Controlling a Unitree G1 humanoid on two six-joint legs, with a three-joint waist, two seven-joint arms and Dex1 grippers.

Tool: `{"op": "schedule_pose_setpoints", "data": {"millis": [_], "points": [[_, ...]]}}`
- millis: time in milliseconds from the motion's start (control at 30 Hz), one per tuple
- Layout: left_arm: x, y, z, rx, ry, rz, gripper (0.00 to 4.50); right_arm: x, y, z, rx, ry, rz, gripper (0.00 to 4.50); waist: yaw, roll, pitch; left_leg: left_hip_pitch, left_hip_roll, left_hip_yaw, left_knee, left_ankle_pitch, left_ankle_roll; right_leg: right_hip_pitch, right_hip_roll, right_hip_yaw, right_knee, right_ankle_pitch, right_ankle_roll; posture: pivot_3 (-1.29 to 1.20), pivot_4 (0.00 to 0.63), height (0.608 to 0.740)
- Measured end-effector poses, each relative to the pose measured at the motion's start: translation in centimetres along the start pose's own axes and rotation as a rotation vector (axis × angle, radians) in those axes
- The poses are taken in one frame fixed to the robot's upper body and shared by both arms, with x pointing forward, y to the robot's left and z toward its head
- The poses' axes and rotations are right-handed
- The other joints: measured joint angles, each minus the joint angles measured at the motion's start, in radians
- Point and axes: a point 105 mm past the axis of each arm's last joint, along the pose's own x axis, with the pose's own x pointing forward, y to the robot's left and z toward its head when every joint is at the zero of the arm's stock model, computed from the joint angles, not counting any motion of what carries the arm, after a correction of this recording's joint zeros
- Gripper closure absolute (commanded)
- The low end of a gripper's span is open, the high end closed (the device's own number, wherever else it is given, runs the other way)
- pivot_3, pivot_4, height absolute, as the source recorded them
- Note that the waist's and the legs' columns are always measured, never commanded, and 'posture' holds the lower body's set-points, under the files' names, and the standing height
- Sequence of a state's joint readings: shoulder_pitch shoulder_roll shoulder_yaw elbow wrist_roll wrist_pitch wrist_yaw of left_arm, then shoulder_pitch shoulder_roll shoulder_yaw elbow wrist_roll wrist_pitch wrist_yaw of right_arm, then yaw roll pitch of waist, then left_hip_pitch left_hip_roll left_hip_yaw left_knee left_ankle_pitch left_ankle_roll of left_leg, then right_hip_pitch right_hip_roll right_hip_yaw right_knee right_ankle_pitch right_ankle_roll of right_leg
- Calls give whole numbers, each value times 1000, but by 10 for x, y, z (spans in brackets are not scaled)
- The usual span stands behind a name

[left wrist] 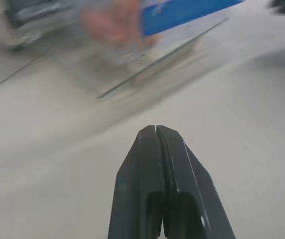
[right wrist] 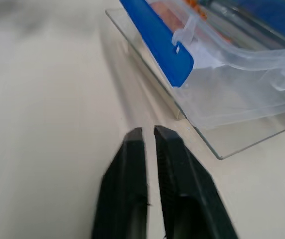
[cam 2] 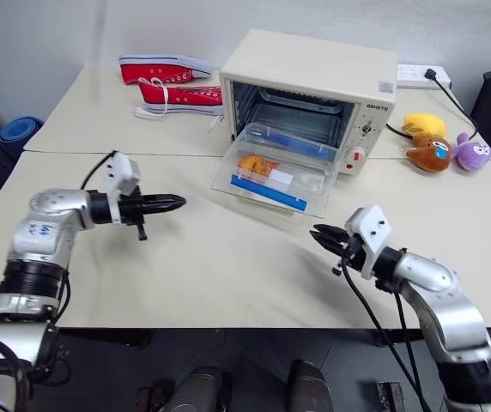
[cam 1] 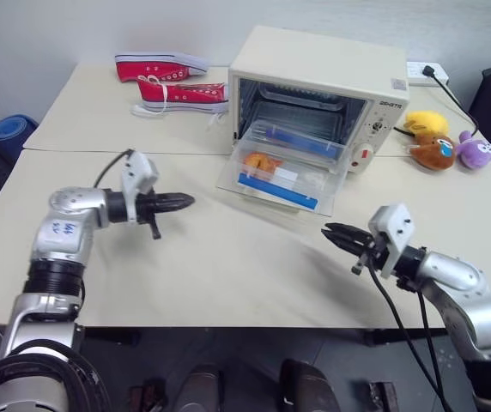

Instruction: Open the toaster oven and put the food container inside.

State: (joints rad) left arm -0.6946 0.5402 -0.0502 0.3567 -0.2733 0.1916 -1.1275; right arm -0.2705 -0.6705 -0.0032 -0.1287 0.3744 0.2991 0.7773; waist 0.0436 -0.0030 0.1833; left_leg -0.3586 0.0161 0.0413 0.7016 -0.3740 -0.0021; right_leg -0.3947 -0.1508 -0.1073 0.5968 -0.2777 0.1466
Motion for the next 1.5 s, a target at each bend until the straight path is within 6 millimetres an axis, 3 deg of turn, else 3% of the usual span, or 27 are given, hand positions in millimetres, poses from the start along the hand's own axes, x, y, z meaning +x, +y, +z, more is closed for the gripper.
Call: {"op": "schedule_pose_setpoints", "data": {"millis": [100,300,667,1033,1300,1500], "points": [[21,-5,-3,7,-31,-2,4500,13,-4,3,-23,-12,28,4486,-18,0,0,0,0,0,-2,0,0,-1,1,0,0,0,0,0,150,740],[33,-5,-7,-4,-28,19,4500,36,-19,17,-27,-49,24,4486,-48,0,0,0,1,1,-3,0,0,-2,0,-1,0,0,0,0,150,740],[62,40,10,-61,-75,227,4500,66,-55,24,-40,-68,-99,4486,-51,0,0,-1,0,1,-3,0,0,-2,0,-2,0,0,0,0,150,740],[61,86,25,-134,-134,476,4500,90,-77,44,-62,-136,-177,4486,-75,0,0,-1,1,0,-4,0,0,-3,0,-2,0,0,0,0,150,740],[81,90,31,-176,-148,547,4500,105,-98,45,-29,-118,-300,4486,-76,0,0,-1,0,-1,-4,0,0,-3,0,-3,0,0,0,0,150,740],[73,101,33,-176,-169,673,4500,104,-106,41,-20,-115,-361,4486,-85,0,0,-1,1,-1,-5,0,0,-3,0,-3,0,0,0,0,150,740]]}}
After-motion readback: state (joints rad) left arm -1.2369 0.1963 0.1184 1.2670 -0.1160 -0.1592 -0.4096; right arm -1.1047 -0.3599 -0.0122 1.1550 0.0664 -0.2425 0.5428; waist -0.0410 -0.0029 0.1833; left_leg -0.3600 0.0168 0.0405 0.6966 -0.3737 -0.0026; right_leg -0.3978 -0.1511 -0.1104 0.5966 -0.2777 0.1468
